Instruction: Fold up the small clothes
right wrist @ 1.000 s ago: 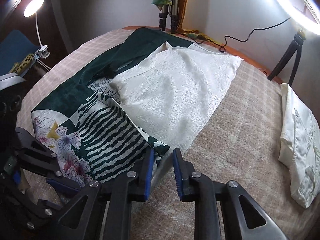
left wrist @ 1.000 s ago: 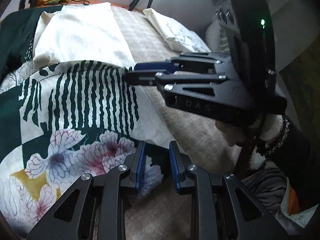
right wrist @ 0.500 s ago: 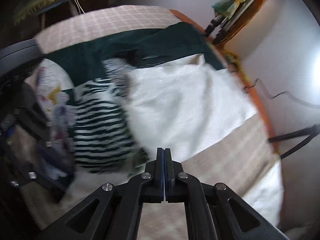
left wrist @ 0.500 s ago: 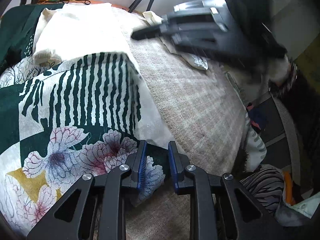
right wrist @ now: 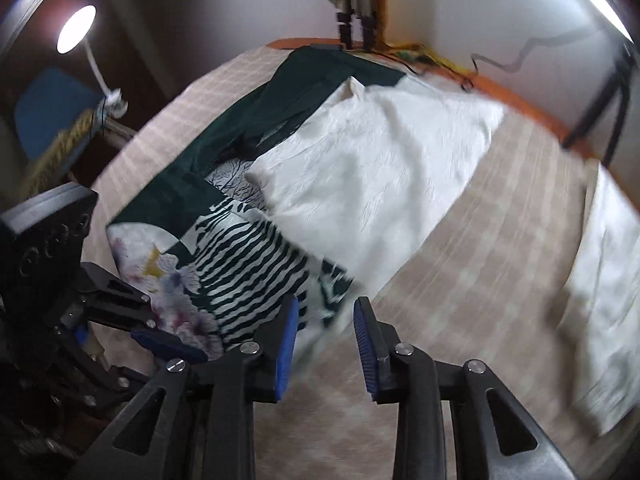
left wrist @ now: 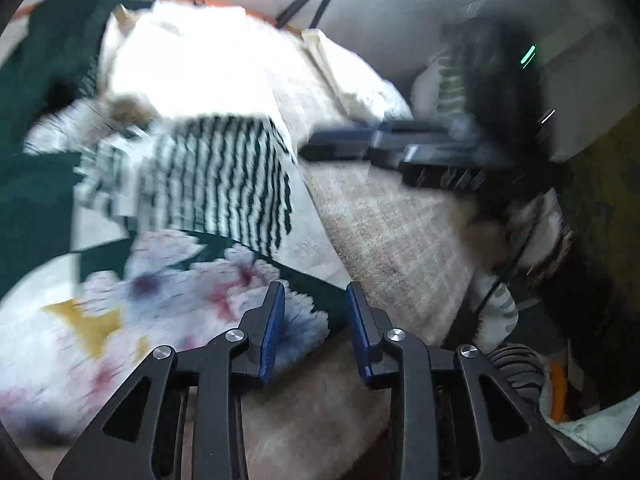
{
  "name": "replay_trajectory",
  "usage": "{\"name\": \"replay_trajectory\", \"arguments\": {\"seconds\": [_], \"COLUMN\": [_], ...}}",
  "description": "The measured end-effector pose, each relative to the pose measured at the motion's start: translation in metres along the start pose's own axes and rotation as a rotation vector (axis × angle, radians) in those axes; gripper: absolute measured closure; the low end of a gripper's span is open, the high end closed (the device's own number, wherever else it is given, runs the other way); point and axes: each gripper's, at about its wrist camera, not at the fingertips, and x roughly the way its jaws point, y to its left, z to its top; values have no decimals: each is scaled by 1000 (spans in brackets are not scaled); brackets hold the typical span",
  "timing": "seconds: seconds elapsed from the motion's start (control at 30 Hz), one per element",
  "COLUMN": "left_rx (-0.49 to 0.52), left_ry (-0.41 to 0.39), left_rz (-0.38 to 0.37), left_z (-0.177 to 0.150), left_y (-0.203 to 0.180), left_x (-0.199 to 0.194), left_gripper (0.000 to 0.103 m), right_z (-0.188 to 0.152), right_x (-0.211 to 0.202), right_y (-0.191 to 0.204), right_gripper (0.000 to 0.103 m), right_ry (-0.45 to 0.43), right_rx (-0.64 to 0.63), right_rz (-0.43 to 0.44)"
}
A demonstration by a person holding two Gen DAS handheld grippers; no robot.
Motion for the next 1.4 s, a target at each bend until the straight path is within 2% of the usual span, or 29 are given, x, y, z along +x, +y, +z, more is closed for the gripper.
{"name": "replay_trajectory", "arguments": {"seconds": [0.1, 0.23, 0.27, 0.37, 0.5, 0.63, 0.7, 0.8, 0.93, 1.07, 1.1, 1.13, 1.17, 1.27, 1.4], "left_rx": [39, 64, 48, -27, -37, 22, 40, 77, 47, 82, 99, 119, 150, 231, 274], "left_ry": [-62, -132, -146, -130, -100, -91, -101, -119, -159, -184, -175, -163, -146, -91, -16], "left_rz": [94, 304, 370, 469, 495, 482, 501, 592, 598, 508, 467, 446, 434, 422, 497], "left_z": [-4, -10, -12, -13, -8, -2, 0, 6, 8, 1, -2, -4, -8, -24, -36], "left_y": [5, 31, 44, 77, 96, 94, 91, 96, 96, 71, 61, 53, 43, 24, 30], "left_x": [-39, -85, -94, -104, -95, -83, -79, -74, -84, -92, -92, -90, -88, -76, -58], "left_gripper": [72, 70, 69, 64, 64, 65, 71, 73, 73, 72, 71, 68, 60, 58, 57], "right_z": [-15, -28, -29, -31, -29, -27, -28, -31, -34, -36, -37, -37, -36, -40, -50], "right_x": [10, 22, 21, 18, 17, 13, 14, 17, 11, -12, -16, -18, -17, -12, 4], "right_y": [-2, -5, -6, -4, 4, 17, 25, 29, 22, 43, 50, 58, 68, 88, 103], "right_gripper": [74, 73, 73, 77, 88, 97, 101, 103, 101, 98, 93, 86, 83, 82, 80], "right_ry": [-26, -27, -44, -62, -62, -61, -51, -27, -30, -109, -124, -141, -151, -154, -95], "right_rx": [87, 160, 171, 187, 171, 134, 102, 81, 118, 99, 82, 66, 46, 4, -36], "right_rz": [36, 26, 29, 27, -48, -94, -122, -203, -296, -223, -207, -186, -159, -118, -127]}}
